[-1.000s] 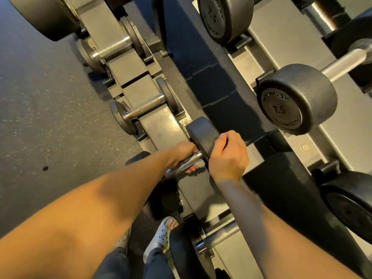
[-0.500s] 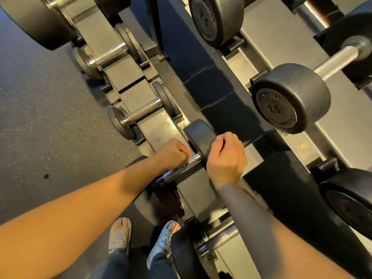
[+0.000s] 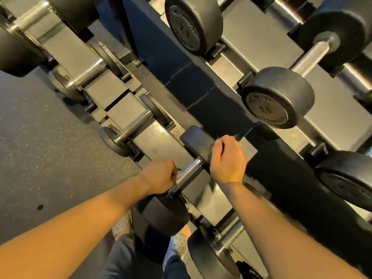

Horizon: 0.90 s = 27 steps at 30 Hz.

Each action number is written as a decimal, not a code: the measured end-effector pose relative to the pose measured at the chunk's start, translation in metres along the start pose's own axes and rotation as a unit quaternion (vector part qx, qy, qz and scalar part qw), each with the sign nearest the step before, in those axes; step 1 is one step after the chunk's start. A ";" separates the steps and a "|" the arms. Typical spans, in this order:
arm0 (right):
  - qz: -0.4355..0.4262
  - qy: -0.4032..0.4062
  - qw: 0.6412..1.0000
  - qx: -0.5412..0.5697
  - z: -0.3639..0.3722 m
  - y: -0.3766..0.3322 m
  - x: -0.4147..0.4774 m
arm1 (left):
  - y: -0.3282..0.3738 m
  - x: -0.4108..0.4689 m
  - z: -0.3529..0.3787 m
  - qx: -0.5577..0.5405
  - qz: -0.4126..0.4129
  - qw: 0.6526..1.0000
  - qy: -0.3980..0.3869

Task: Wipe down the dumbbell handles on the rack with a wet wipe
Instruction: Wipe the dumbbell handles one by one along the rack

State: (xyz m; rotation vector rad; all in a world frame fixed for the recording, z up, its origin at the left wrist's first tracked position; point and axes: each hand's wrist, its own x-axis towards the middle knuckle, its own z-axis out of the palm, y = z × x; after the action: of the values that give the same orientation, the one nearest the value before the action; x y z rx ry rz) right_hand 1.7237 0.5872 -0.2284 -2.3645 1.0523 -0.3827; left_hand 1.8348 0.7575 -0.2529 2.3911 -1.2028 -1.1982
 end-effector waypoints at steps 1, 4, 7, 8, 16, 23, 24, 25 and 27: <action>0.003 0.001 1.000 -0.003 -0.001 -0.001 -0.001 | -0.004 -0.005 -0.002 0.021 0.006 1.000 -0.019; 0.007 0.003 1.000 -0.030 -0.003 -0.006 0.001 | -0.012 -0.011 -0.013 0.021 0.024 0.997 -0.074; 0.082 -0.010 0.997 -0.007 -0.003 -0.017 0.001 | -0.018 -0.011 -0.026 0.021 0.074 0.987 -0.142; 0.104 -0.016 0.994 0.010 -0.005 -0.024 0.000 | -0.021 -0.011 -0.029 0.028 0.088 0.985 -0.142; 0.045 0.034 0.997 0.049 -0.011 -0.114 -0.042 | -0.041 -0.025 -0.066 -0.046 0.118 0.992 0.004; 0.222 -0.152 0.939 0.217 0.047 -0.171 -0.063 | -0.073 -0.055 -0.105 -0.410 0.046 0.911 0.024; 0.233 -0.146 0.932 0.237 0.057 -0.175 -0.066 | -0.078 -0.059 -0.108 -0.459 0.015 0.888 0.036; 0.247 -0.134 0.925 0.254 0.065 -0.178 -0.068 | -0.081 -0.063 -0.111 -0.507 -0.023 0.860 0.046; 0.273 -0.131 0.914 0.269 0.083 -0.181 -0.070 | -0.091 -0.066 -0.115 -0.588 -0.091 0.802 0.048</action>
State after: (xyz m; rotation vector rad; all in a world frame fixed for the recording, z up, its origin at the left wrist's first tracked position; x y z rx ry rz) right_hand 1.8244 0.7699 -0.1985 -1.5093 1.2280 -0.1129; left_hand 1.9500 0.8469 -0.1860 1.5330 -0.0234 -1.2742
